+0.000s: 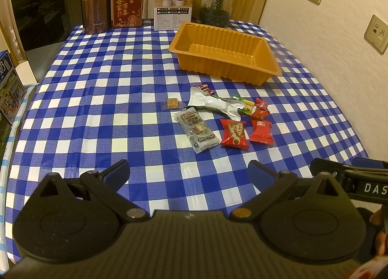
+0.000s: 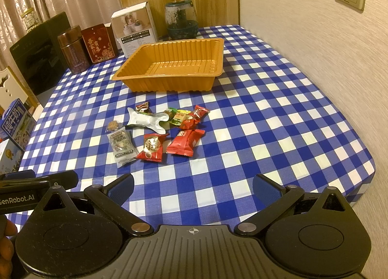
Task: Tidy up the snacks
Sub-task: 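Grasp the clear labelled packet with the left tool while the right tool grasps a red packet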
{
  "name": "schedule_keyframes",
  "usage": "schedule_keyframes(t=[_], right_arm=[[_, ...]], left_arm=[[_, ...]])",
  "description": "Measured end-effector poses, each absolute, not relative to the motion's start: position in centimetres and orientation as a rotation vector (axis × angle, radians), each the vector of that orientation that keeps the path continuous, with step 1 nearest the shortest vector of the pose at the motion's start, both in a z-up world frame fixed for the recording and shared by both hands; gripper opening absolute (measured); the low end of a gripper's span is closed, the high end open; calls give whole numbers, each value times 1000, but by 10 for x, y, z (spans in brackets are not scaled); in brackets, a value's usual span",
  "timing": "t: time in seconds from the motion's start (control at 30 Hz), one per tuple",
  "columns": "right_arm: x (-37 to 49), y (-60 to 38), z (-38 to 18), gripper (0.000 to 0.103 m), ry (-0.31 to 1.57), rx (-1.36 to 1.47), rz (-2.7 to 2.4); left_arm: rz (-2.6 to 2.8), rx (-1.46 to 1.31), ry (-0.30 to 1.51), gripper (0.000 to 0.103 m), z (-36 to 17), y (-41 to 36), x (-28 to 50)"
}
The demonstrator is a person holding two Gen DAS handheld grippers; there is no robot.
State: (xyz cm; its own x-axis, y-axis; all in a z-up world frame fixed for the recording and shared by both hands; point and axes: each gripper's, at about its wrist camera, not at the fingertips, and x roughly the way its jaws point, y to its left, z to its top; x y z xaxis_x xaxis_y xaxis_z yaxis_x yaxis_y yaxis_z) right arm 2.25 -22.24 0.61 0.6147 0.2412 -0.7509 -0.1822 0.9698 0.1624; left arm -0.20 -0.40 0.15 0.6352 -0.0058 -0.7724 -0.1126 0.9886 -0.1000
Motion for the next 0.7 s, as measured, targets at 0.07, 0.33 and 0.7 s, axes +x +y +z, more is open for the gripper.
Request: schedule_keyframes(t=[0.07,0.33,0.7], right_arm=[[22,-221,7,103,875,72,244],[25,-227,7,103,871,69,230],[50,-230,4,103,827,88,240]], left_arm=[[61,-145,881,102,2,-4,-2],[29,-175,882,102,6,-10,0],[28,-177,867,102,7,12,34]])
